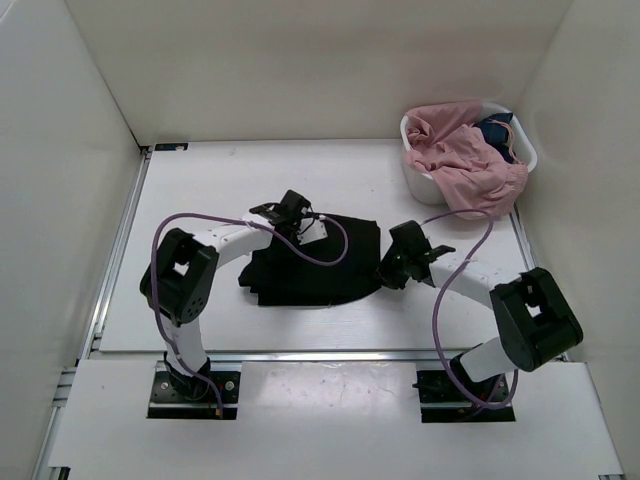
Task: Fold and stack the trousers
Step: Fold the trousers
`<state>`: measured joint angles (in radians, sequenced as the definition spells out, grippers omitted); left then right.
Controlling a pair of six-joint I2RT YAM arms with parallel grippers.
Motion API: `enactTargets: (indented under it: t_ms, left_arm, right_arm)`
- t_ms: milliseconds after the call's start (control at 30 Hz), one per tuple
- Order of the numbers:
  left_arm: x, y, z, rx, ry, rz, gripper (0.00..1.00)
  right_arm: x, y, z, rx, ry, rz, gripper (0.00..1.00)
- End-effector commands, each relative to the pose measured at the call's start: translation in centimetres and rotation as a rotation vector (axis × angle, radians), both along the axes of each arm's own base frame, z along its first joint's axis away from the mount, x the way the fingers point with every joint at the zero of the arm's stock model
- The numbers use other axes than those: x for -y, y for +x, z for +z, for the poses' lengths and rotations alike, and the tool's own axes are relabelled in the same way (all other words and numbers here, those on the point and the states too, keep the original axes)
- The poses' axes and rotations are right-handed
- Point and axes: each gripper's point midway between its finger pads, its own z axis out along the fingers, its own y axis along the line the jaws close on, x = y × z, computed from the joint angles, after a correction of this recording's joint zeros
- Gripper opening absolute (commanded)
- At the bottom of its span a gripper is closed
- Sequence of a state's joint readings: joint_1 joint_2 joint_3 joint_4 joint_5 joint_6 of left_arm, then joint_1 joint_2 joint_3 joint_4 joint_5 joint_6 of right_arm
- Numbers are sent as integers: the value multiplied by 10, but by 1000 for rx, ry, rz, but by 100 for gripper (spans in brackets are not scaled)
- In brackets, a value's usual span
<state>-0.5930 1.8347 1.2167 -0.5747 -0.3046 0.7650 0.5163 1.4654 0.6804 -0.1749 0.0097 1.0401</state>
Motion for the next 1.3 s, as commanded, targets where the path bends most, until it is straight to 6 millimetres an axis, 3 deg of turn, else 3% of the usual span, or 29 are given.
enactTargets:
  t_ms: [0,67,167,200,267,300,367,400,433,467,500,533,567,600,733,767,833,867,933,967,1100,1200,1267]
  left_arm:
    - [11,4,28,49,-40,-16,72]
    - [2,2,32,38,-57,46,72]
    - [-6,5,65,78,-114,122,74]
    - [-11,12,91,122,-142,155,77]
    - [-13,19,123,178,-194,190,81]
    - [-14,28,160,259,-250,199,84]
    - [-14,30,195,333,-308,221,86]
    - [-24,37,222,408,-346,268,88]
    - [-33,33,246,471,-405,302,90]
    - [-44,34,264,532,-449,350,91]
    - [-70,41,283,619,-516,453,96]
    - [-91,33,300,682,-556,520,100]
    - [-111,31,302,706,-569,595,100]
    - [-146,29,307,753,-582,714,100]
    - [-211,-4,278,761,-458,883,100]
    - [-225,-19,254,731,-406,927,100]
    - [-250,-36,228,702,-344,1006,100]
    - [-274,-54,203,665,-291,1084,100]
    - [-295,-76,181,636,-262,1184,100]
    - [-312,-94,161,591,-230,1263,100]
    - [-328,-126,141,546,-257,1386,100]
    - [-324,-134,135,513,-306,1424,100]
    - [-325,-133,143,530,-326,1434,100]
  right_arm:
    - [29,15,20,42,-104,-78,36]
    - [31,11,28,49,-119,-33,41]
    - [38,-3,47,26,-156,26,52]
    - [42,-7,62,34,-168,30,61]
    - [45,-9,89,85,-153,20,75]
    - [45,-7,107,115,-144,25,81]
    - [54,-3,138,192,-150,3,98]
    - [60,-1,148,205,-175,-6,99]
    - [76,3,172,230,-210,-41,99]
    - [84,3,180,223,-229,-45,99]
    - [93,3,191,234,-259,-25,99]
    - [107,4,205,225,-282,-45,99]
    - [112,3,208,213,-293,-36,99]
    - [119,0,213,211,-315,-24,99]
    - [142,-8,220,170,-371,-17,99]
    - [143,-10,222,166,-365,-21,99]
    - [147,-13,223,168,-385,-19,99]
    - [147,-14,226,179,-383,-21,99]
    - [150,-16,225,174,-401,-13,99]
    - [153,-17,227,185,-409,-21,99]
    - [163,-24,228,185,-456,-38,99]
    - [168,-28,229,211,-472,-47,99]
    - [170,-29,228,211,-481,-53,99]
